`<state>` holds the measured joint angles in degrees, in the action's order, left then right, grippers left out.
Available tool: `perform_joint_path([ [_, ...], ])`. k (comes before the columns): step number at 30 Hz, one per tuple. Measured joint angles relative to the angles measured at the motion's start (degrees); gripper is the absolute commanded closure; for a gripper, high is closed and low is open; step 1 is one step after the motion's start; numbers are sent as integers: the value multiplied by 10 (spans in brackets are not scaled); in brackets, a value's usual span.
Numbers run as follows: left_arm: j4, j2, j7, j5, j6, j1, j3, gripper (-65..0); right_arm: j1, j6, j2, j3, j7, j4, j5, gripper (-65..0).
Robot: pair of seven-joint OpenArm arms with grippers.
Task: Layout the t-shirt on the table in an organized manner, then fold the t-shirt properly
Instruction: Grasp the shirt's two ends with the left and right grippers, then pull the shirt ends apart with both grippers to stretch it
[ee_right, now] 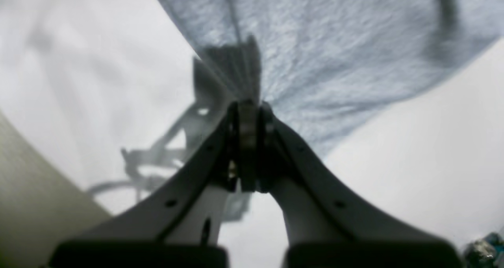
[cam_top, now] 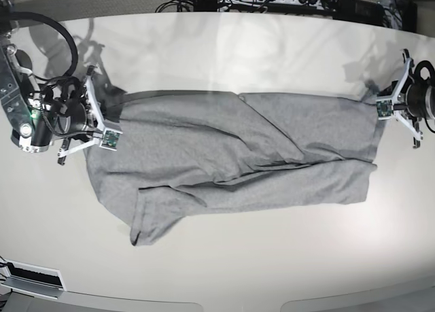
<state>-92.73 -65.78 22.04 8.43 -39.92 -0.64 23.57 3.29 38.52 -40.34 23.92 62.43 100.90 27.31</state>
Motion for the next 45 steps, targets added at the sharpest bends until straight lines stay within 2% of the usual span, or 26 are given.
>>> perform_joint_path([
  [2,-18,-18,-4,-1,0,0,0,0,0,0,-22,0,2,36,27,0],
  [4,-29,-32,-10,0,0,0,0,0,1,-2,-34,0,1,63,27,0],
  [9,-20,-31,-20,-3,0,2,0,0,0,-9,-31,0,-29,68,28,0],
  [10,-19,-28,-28,-3,0,5,0,-29,0,-18,-30,0,-34,68,28,0],
  [13,-19,-16,-38,-9,0,10,0,-307,-1,-36,-27,0,-33,68,27,0],
  [14,-15,-9,-38,-14,0,10,0,-370,-3,-40,-27,0,-34,68,27,0],
  [15,-7,0,-39,-21,0,9,0,-388,-7,-40,-27,0,-35,68,27,0],
  [18,37,33,-50,-42,0,8,0,-387,-23,-40,-24,0,-47,68,26,0],
  [22,107,74,-106,-74,3,-1,0,-386,-35,-41,-15,0,-48,68,25,0],
  [28,198,136,-127,-83,4,-43,4,-386,-41,-44,3,0,-51,68,22,0],
  [32,239,158,-126,-85,4,-85,39,-377,-41,-44,14,0,-52,68,23,0],
  [35,258,161,-135,-99,-2,-110,84,-269,-41,-44,13,0,-52,68,23,0],
  [37,270,161,-148,-106,-8,-128,118,-157,-41,-44,13,0,-52,68,23,0],
  [39,276,163,-161,-121,1,-135,143,-23,-41,-44,13,0,-52,68,22,0],
  [40,276,163,-161,-127,2,-138,151,0,-41,-44,13,0,-52,68,22,0],
  [45,240,154,-115,-145,-5,-148,160,0,-32,-44,13,0,-52,68,3,0],
])
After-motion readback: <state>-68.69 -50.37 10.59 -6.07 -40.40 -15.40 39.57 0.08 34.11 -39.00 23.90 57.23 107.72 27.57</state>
